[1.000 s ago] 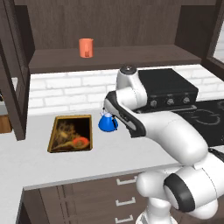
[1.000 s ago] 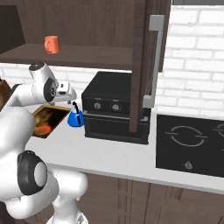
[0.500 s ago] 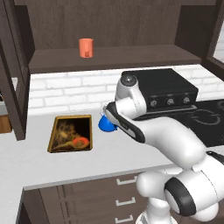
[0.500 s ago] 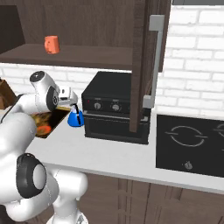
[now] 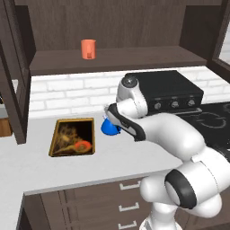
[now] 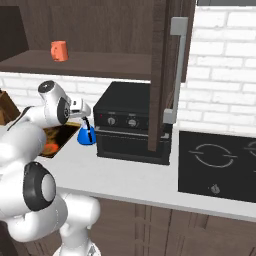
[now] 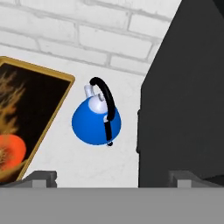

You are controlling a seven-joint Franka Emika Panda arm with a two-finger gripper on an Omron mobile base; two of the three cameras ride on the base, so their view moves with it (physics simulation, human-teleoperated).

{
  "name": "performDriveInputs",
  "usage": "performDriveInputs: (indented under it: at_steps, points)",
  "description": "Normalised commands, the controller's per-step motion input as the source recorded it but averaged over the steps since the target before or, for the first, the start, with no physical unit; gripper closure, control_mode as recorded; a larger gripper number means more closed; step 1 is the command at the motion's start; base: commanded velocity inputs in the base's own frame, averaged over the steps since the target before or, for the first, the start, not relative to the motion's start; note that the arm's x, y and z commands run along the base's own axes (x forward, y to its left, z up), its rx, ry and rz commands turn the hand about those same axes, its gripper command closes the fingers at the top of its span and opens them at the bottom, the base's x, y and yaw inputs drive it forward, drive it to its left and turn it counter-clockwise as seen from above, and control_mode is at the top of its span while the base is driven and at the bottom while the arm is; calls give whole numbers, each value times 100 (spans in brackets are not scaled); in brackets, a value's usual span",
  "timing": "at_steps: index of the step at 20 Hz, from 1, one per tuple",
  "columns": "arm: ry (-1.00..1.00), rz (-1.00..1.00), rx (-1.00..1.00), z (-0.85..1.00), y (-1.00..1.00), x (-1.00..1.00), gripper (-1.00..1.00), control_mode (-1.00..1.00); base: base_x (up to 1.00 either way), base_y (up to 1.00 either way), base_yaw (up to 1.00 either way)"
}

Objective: Pick the kettle from the counter and place it on the tray. Then pick the mug from the cabinet and place it on the tray. Then close the cabinet doors.

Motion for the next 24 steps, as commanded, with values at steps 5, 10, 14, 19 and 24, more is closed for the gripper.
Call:
performDriveInputs:
  at_steps: [5,10,14,19,24]
  points:
    - [0,0,-1,-24,12,21,-100,-100,0,0,0]
    - [0,0,0,-26,5,19,-100,-100,0,0,0]
    - [0,0,0,-16,2,19,-100,-100,0,0,0]
    - [0,0,0,-10,0,16,-100,-100,0,0,0]
    - [0,0,0,-5,0,15,-100,-100,0,0,0]
